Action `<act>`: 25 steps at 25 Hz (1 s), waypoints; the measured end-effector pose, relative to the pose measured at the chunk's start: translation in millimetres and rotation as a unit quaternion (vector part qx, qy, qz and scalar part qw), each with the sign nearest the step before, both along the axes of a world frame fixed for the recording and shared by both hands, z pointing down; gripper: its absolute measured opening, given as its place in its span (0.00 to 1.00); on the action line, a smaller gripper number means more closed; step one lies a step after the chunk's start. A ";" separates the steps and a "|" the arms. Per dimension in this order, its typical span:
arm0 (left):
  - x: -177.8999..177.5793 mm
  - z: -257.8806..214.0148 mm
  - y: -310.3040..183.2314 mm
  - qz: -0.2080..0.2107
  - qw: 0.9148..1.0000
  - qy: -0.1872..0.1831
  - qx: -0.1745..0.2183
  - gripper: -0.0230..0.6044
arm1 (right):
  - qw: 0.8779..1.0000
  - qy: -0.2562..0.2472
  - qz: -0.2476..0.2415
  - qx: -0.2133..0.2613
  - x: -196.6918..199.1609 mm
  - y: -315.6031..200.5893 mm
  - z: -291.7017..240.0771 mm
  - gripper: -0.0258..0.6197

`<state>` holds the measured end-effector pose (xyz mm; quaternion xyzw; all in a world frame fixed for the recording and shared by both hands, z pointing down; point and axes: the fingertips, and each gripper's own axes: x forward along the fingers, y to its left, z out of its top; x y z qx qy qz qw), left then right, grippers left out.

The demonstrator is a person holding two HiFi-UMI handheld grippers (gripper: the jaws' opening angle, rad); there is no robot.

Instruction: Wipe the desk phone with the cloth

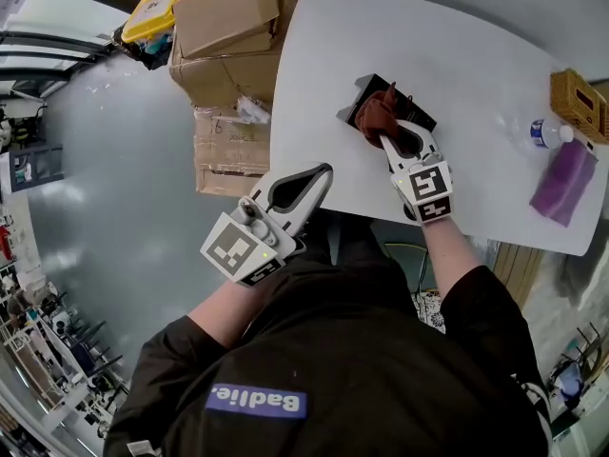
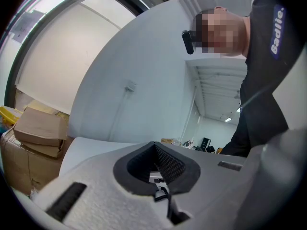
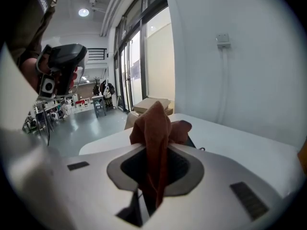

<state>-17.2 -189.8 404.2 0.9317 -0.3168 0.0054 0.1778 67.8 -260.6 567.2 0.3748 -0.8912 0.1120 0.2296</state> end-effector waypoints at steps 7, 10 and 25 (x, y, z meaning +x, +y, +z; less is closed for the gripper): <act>20.9 -3.3 -2.2 0.007 1.000 -0.004 0.004 0.05 | 0.999 0.022 0.012 -0.022 44.6 25.4 24.6 0.13; 33.7 -2.4 -2.4 0.013 1.000 -0.005 0.004 0.05 | 0.999 0.030 0.016 -0.027 61.3 33.8 33.7 0.13; 58.0 -10.6 11.3 0.051 0.999 0.001 0.017 0.05 | 0.995 0.063 0.056 -0.048 102.4 58.0 51.3 0.13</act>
